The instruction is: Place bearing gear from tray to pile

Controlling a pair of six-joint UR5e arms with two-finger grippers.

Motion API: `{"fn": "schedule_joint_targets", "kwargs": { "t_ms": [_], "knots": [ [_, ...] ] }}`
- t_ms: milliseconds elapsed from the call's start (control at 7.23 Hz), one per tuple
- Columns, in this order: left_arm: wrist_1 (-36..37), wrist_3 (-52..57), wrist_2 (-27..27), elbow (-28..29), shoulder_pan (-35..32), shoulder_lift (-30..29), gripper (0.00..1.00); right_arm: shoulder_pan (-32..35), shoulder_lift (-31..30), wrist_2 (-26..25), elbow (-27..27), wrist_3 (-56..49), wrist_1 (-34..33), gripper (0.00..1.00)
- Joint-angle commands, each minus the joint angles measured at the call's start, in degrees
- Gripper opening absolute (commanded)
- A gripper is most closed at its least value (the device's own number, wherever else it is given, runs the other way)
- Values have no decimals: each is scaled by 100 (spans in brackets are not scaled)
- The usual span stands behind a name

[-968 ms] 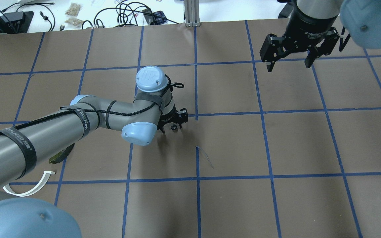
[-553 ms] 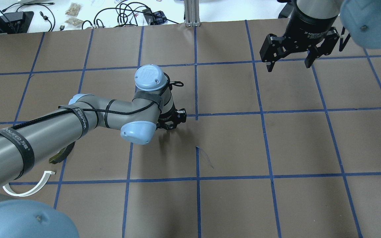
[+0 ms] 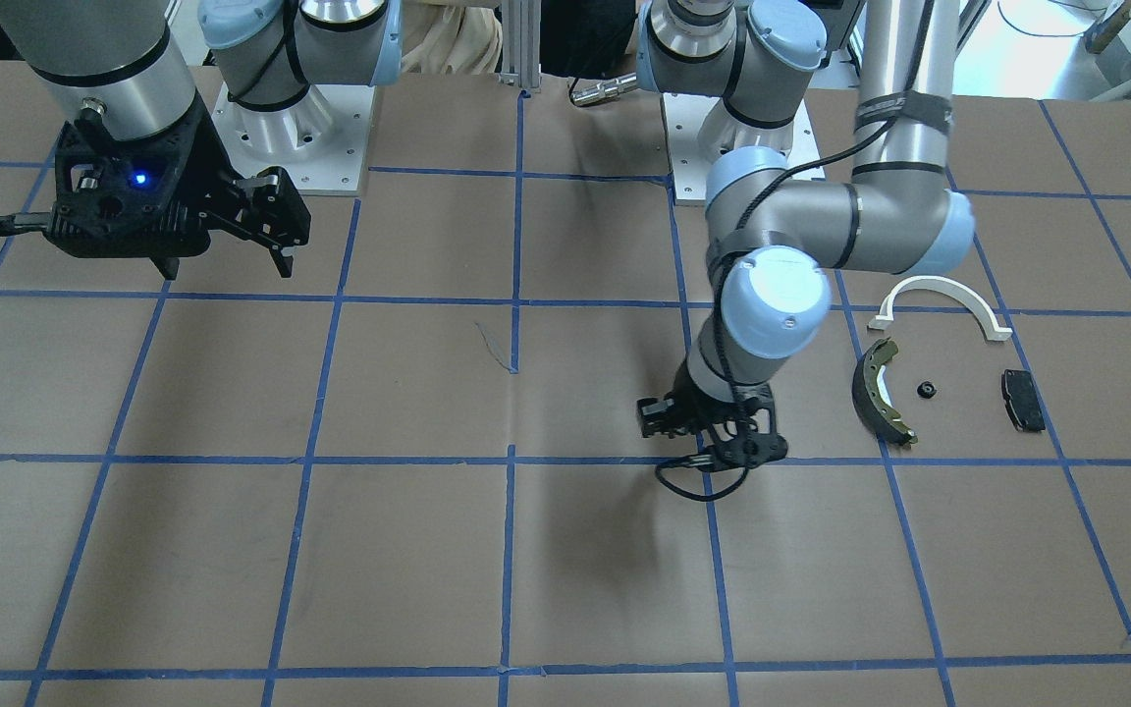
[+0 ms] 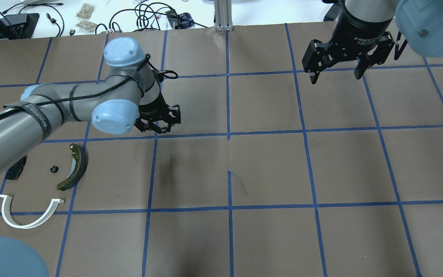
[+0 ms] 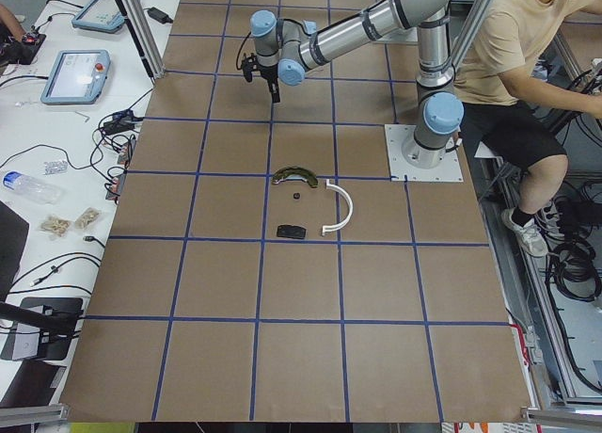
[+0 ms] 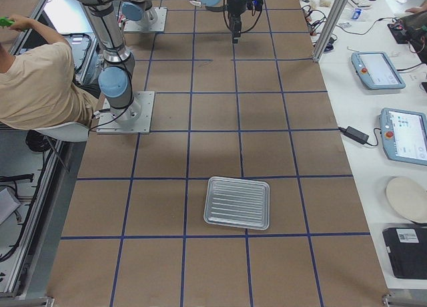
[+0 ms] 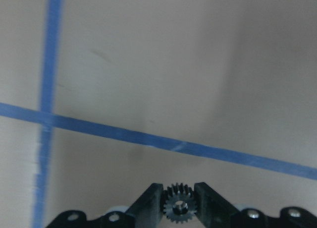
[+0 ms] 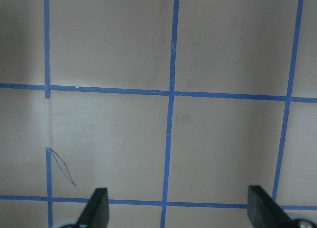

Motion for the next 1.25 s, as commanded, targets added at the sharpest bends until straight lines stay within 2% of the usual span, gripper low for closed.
{"fn": "schedule_joint_targets", "kwargs": {
  "t_ms": [0, 138, 277, 415, 553, 692, 968, 1107],
  "knots": [
    [-1096, 1683, 72, 202, 1412, 377, 4, 9, -6, 14, -8, 0, -12, 100],
    [-1116, 2343, 90, 132, 1836, 422, 4, 1, -23, 49, -8, 0, -12, 100],
    [-1116, 2863, 525, 114, 2205, 405, 3, -8, -41, -12, -8, -17, -12, 100],
    [-1038, 3904, 729, 123, 2688, 318, 2, 0, -41, -4, -8, -26, -3, 100],
    [-967, 4297, 705, 70, 3223, 186, 0, 9, -32, -21, -8, -26, -29, 100],
    [-627, 4484, 714, -26, 3429, 98, 1, -17, -41, -38, -8, 9, 49, 100],
    [827, 4863, 731, -604, 3614, -209, 1, 9, -233, 66, 0, 9, 41, 100],
    [1026, 4881, 714, -763, 3763, -219, 15, -17, -252, 15, -8, 0, 50, 100]
  ]
}}
